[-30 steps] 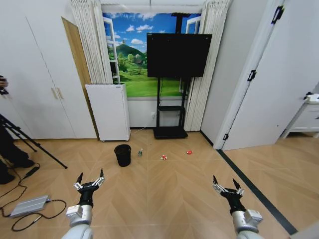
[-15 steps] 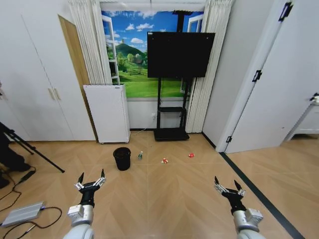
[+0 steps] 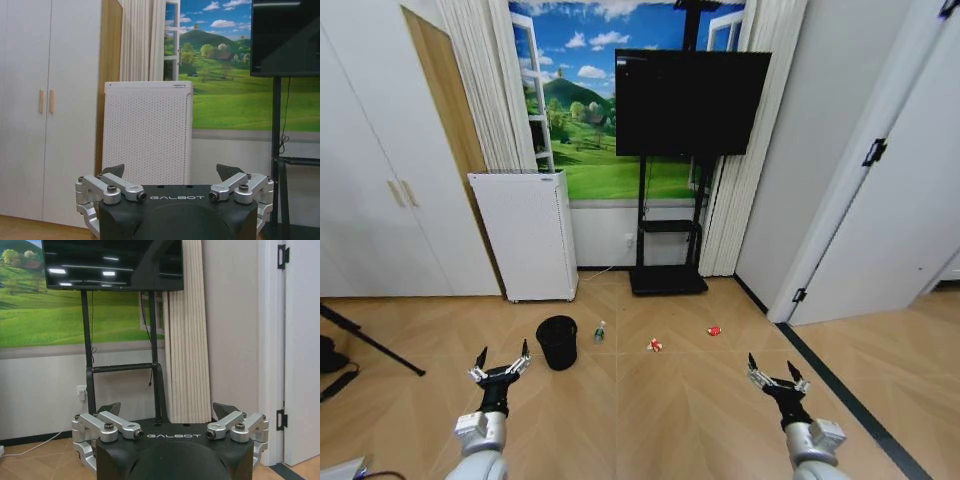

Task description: Pick up the trash bin and place the garbage on the floor into it.

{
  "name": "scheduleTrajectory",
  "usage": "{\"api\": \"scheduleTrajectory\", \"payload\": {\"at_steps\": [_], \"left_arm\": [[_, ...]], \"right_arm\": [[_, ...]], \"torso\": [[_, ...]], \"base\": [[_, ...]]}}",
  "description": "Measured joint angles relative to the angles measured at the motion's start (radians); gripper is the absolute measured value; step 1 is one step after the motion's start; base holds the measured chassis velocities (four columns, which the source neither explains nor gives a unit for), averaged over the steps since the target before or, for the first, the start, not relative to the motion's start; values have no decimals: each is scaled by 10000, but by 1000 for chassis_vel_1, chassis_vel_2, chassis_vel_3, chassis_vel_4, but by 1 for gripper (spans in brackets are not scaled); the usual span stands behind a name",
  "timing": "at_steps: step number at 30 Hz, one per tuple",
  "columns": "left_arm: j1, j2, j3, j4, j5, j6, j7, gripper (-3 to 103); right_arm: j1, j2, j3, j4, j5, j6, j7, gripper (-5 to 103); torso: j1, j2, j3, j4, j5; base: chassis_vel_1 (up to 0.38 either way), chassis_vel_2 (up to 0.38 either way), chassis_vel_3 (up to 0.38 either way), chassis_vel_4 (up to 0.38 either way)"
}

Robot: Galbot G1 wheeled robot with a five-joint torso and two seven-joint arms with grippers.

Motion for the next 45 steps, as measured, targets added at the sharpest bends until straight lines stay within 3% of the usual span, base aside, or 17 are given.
{"api": "scheduleTrajectory", "payload": {"at_steps": [2,6,8,9,11,13,16,19,21,24,27,31,34,37,38,41,45], "left_arm": [[11,0,-10,-4,0,-13,2,100],[16,3,-16,-5,0,-26,1,100],[14,4,-6,-2,-1,-28,5,100],[4,6,-9,-4,1,-29,-2,100],[3,6,-6,0,2,-30,-2,100],[-17,12,6,45,3,-29,5,100],[-44,19,7,77,5,-31,2,100],[-78,25,15,129,5,-30,4,100],[-112,34,16,159,5,-30,1,100],[-153,52,23,214,4,-16,0,100],[-199,57,36,261,1,7,-1,100],[-237,59,69,298,-36,38,-19,100],[-273,58,104,315,-147,113,-88,100],[-291,51,122,316,-234,252,-125,100],[-304,51,121,316,-249,281,-137,100],[-304,51,129,328,-247,304,-181,100],[-302,41,144,371,-230,310,-205,100]], "right_arm": [[1,6,-4,8,21,28,9,100],[4,9,-10,12,56,44,13,100],[5,9,-5,13,63,80,18,100],[11,10,-8,9,66,91,18,100],[10,11,-8,-7,68,102,18,100],[25,11,-12,-73,67,165,16,100],[52,14,-41,-138,66,185,11,100],[99,19,-83,-193,50,200,12,100],[138,27,-128,-237,35,204,14,100],[192,32,-179,-289,38,204,22,100],[231,28,-224,-372,47,204,9,100],[305,26,-271,-470,46,287,18,100],[407,28,-357,-595,-37,489,105,100],[436,36,-370,-637,-54,570,120,100],[468,40,-402,-682,-59,635,118,100],[475,42,-426,-736,-85,708,113,100],[503,45,-498,-804,-85,791,102,100]], "torso": [[0,2,-1,-4,-15],[0,0,0,1,10],[0,2,-1,-3,-19],[0,1,-1,-1,4],[-1,1,-1,-2,11],[-3,3,-2,-3,-18],[-3,3,-1,-1,7],[-3,4,-3,-3,-17],[-3,3,-2,-1,6],[-3,4,-2,-3,-16],[-3,3,-1,-2,2],[-3,4,-2,-4,-15],[6,-1,2,4,6],[8,0,2,-6,-18],[8,-2,3,6,11],[6,-2,1,0,-12],[-44,-99,-60,9,-3]], "base": [[-369,366,369,-383],[-350,376,343,-371],[-342,359,342,-350],[-345,357,332,-339],[-338,360,335,-339],[-349,326,356,-345],[-359,352,355,-348],[-354,359,354,-360],[-351,353,358,-357],[-357,349,359,-356],[-339,362,351,-352],[-325,342,356,-343],[-296,334,336,-308],[-228,213,188,-225],[-118,155,87,-29],[-96,59,38,-22],[41,-58,-56,34]]}}
